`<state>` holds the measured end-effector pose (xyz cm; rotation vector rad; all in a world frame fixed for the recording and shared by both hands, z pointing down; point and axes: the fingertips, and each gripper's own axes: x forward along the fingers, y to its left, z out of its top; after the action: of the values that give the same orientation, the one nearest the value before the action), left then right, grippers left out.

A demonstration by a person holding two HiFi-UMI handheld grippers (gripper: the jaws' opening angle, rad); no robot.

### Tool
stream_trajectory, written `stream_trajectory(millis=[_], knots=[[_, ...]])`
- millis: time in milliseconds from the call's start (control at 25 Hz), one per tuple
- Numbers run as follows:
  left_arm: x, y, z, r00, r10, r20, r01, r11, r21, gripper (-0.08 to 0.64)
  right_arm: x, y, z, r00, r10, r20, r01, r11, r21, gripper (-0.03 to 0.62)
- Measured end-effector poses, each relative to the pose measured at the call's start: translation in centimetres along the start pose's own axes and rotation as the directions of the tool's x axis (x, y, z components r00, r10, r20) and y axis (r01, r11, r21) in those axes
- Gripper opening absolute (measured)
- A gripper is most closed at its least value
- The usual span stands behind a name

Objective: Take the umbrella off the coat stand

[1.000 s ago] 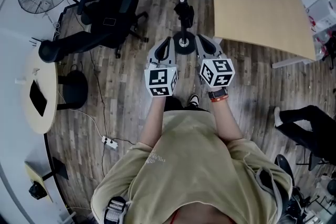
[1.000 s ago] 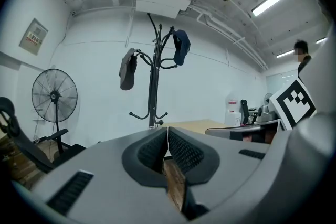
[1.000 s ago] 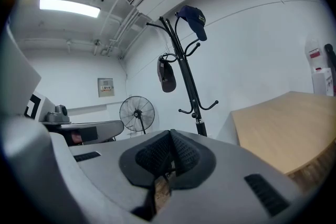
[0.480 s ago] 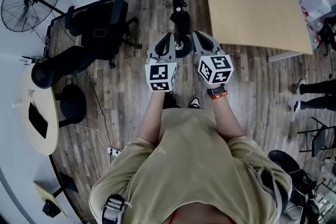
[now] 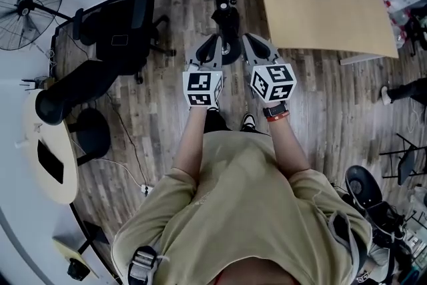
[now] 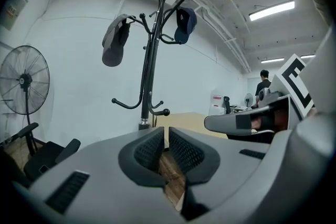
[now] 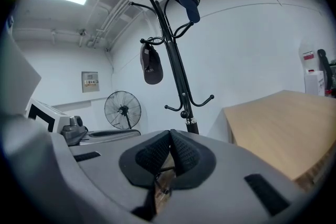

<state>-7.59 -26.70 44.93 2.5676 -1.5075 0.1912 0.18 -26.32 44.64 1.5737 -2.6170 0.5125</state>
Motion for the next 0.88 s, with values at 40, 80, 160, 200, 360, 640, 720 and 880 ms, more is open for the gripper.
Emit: stream_trajectory(millis=[40,80,160,200,360,640,720,880], knots=[[0.2,0.1,-0.1,1.000,-0.005,-0.004,0.005,1.000,-0.003,0.026,0.1,-0.3,0.0,1.000,-0.006,-0.002,0.006,1.000,0.001,0.015],[0.4,0.2,-0.3,1.000,-0.010,-0.006,0.010,1.000,-0.006,0.026,0.2,-0.5,-0.1,1.000,-0.012,-0.003,0.012,1.000,0.002,0.015],[0.6,0.0,-0.8,1.000,-0.021,-0.011,0.021,1.000,-0.009,0.026,0.1,-1.0,-0.5,1.000,-0.023,-0.005,0.023,1.000,0.006,0.015],[0.7,0.0,-1.2,1.000,-0.025,-0.017,0.025,1.000,-0.012,0.028,0.0,-1.2,-0.7,1.000,-0.027,-0.005,0.027,1.000,0.010,0.015],[1.5,0.7,-2.5,0.997,-0.055,-0.057,0.054,0.998,-0.028,0.087,0.8,-1.3,-1.0,0.999,-0.031,-0.008,0.032,0.999,0.033,0.015],[4.1,2.6,-5.0,0.986,-0.117,-0.119,0.118,0.993,-0.005,0.124,2.6,-0.8,-1.3,1.000,-0.015,-0.010,0.015,0.999,0.042,0.015],[5.0,3.4,-5.8,0.980,-0.144,-0.139,0.144,0.990,-0.010,0.135,3.2,-0.3,-1.4,1.000,-0.010,-0.013,0.010,0.999,0.036,0.015],[7.4,4.4,-7.1,0.966,-0.193,-0.175,0.196,0.981,0.002,0.170,4.8,-0.5,-1.3,1.000,-0.009,-0.012,0.009,1.000,0.027,0.015]])
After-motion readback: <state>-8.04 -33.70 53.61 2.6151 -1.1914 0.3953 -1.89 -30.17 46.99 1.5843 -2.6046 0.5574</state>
